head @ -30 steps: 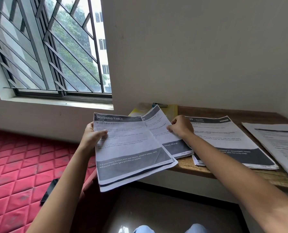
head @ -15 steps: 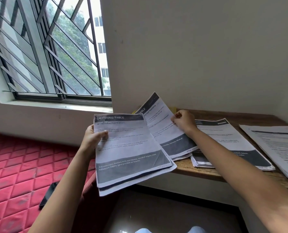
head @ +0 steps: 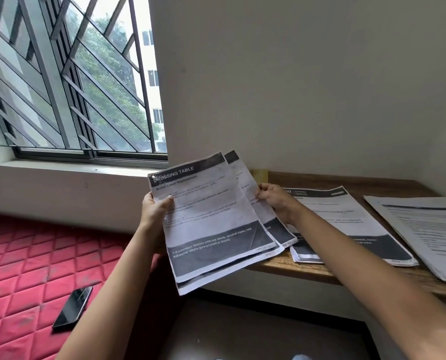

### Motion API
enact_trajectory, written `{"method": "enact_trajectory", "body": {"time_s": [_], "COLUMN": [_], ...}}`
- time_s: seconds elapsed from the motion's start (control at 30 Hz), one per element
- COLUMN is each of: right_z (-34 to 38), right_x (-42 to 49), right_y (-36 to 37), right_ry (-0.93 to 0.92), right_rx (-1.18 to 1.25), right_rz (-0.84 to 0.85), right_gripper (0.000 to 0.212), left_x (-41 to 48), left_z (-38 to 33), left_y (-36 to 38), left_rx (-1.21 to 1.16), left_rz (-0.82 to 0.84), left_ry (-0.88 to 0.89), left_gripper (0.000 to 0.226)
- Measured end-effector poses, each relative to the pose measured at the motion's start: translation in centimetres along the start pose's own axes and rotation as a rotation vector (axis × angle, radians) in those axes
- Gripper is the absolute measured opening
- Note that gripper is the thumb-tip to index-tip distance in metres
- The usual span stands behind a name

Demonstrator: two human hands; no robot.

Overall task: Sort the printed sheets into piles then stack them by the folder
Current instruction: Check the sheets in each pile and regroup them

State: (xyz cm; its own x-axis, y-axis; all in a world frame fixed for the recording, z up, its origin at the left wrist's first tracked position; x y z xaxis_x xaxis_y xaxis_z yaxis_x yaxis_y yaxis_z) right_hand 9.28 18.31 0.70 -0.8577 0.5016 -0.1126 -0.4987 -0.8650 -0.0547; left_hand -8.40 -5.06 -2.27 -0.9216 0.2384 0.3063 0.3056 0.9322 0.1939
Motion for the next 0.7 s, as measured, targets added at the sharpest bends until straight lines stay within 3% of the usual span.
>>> {"method": "enact_trajectory", "body": {"time_s": [0.2, 0.33, 0.5, 0.7], "right_z": [-0.1, -0.2, 1.8, 3.3], "right_x": [0.0, 0.3, 0.8, 1.5], "right_y": [1.2, 1.2, -1.2, -9.0], "right_ry": [-0.03, -0.082, -0.116, -0.096], "right_rx": [-0.1, -0.185, -0.1, 0.1], "right_rz": [0.109, 0.159, 0.015, -0.231], "right_gripper": [0.027, 0.018, 0.033, 0.039], "left_x": [0.6, 0.8, 1.2, 1.5], "left_z": [0.3, -0.1, -0.3, 1.5], "left_y": [0.8, 1.6, 2.1, 1.4], "left_rx": [0.047, 0.073, 0.043, 0.344], "left_rz": [-0.091, -0.121, -0.118, 0.054], "left_ry": [0.017, 0.077, 0.019, -0.193], "left_gripper": [0.048, 0.051, 0.049, 0.062]}}
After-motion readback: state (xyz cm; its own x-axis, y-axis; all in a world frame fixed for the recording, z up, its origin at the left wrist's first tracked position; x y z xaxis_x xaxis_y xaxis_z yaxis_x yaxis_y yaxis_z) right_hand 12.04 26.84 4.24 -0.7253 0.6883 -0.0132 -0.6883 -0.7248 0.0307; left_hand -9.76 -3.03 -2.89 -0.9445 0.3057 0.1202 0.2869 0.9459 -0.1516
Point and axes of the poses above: each hand's wrist, its own x-axis towards the middle knuckle, its own y-axis out of the palm, z = x × y, the point moved 4 cm from there along x, towards the middle knuckle, and after that the axes turned 6 degrees about y, right-handed, at the moved point
